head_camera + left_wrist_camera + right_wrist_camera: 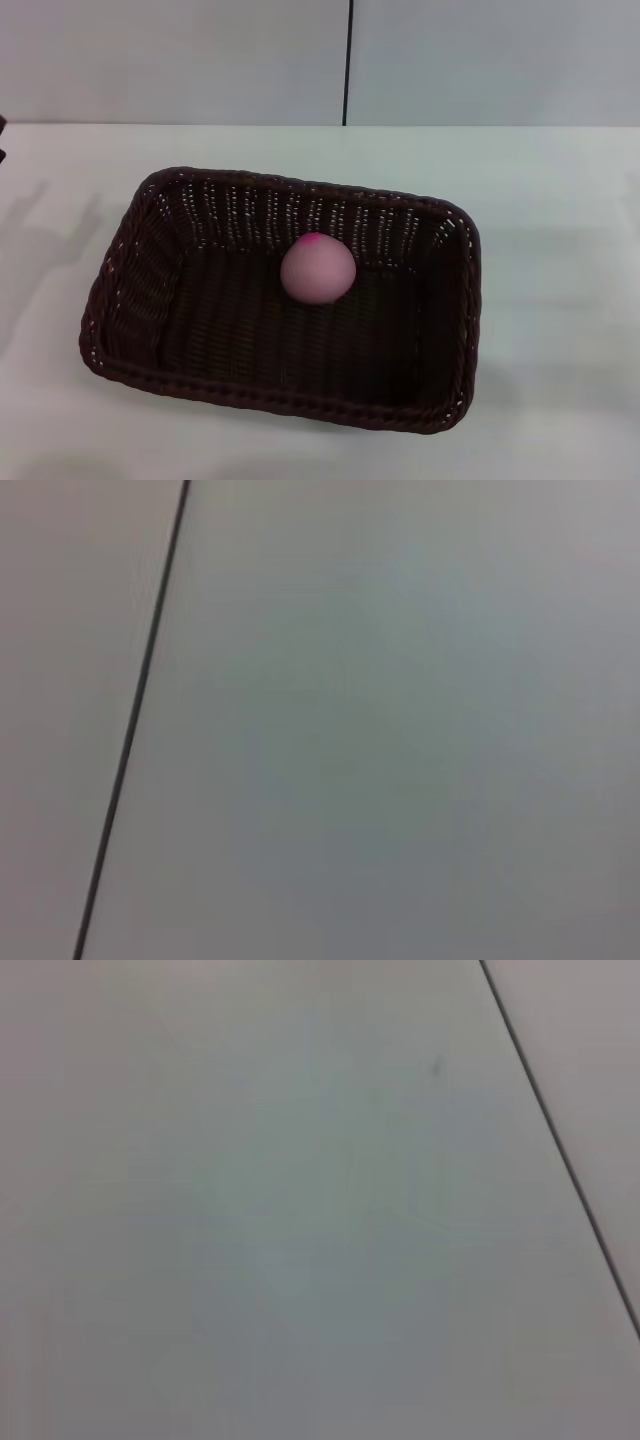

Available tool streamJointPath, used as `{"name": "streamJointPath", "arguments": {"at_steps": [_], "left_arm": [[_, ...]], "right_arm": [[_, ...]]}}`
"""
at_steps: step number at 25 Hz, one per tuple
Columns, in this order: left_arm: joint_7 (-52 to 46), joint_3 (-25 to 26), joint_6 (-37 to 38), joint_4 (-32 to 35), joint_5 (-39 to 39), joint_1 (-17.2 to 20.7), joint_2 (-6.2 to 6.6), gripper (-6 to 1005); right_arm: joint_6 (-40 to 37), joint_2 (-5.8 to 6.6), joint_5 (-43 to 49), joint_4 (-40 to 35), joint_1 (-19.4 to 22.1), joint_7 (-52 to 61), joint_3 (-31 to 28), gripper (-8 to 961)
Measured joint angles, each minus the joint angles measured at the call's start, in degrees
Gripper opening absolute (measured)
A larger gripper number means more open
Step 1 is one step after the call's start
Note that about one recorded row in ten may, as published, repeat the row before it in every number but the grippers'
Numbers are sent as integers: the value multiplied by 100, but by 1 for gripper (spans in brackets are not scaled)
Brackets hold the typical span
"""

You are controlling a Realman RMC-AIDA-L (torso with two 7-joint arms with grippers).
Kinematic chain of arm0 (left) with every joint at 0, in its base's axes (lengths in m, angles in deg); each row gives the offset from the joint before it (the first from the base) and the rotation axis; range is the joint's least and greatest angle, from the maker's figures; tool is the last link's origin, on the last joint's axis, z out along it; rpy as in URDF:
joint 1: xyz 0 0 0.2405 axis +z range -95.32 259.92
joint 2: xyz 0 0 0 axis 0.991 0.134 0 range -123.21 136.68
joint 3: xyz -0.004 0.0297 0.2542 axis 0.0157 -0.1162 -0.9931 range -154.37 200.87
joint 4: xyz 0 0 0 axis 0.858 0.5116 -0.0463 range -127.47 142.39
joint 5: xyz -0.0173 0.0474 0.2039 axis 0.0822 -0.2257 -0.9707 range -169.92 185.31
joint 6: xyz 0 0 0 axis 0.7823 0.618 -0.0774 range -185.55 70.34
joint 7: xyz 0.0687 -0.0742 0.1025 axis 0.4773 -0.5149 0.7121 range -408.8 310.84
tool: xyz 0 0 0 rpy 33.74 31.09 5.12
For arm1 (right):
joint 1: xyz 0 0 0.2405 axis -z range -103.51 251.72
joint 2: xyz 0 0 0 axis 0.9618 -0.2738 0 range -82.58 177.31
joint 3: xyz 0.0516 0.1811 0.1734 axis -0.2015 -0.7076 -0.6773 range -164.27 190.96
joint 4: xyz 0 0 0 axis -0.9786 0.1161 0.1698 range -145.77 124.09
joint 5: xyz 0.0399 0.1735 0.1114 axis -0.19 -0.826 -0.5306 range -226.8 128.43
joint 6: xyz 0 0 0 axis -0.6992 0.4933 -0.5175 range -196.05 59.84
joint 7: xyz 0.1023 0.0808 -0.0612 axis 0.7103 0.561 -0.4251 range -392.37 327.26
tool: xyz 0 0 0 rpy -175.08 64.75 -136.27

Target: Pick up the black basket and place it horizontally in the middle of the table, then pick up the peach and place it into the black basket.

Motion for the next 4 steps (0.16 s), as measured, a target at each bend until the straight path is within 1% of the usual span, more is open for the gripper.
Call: {"name": "streamJointPath", "arguments": {"at_steps": [1, 4], "left_arm": [[0, 0, 0, 0, 0, 0, 0, 762], [1, 149, 57, -267, 7, -77, 0, 762]], "right_arm": [[0, 0, 0, 0, 0, 0, 0, 654], [14, 0, -3, 1, -64, -10, -2, 654]]}}
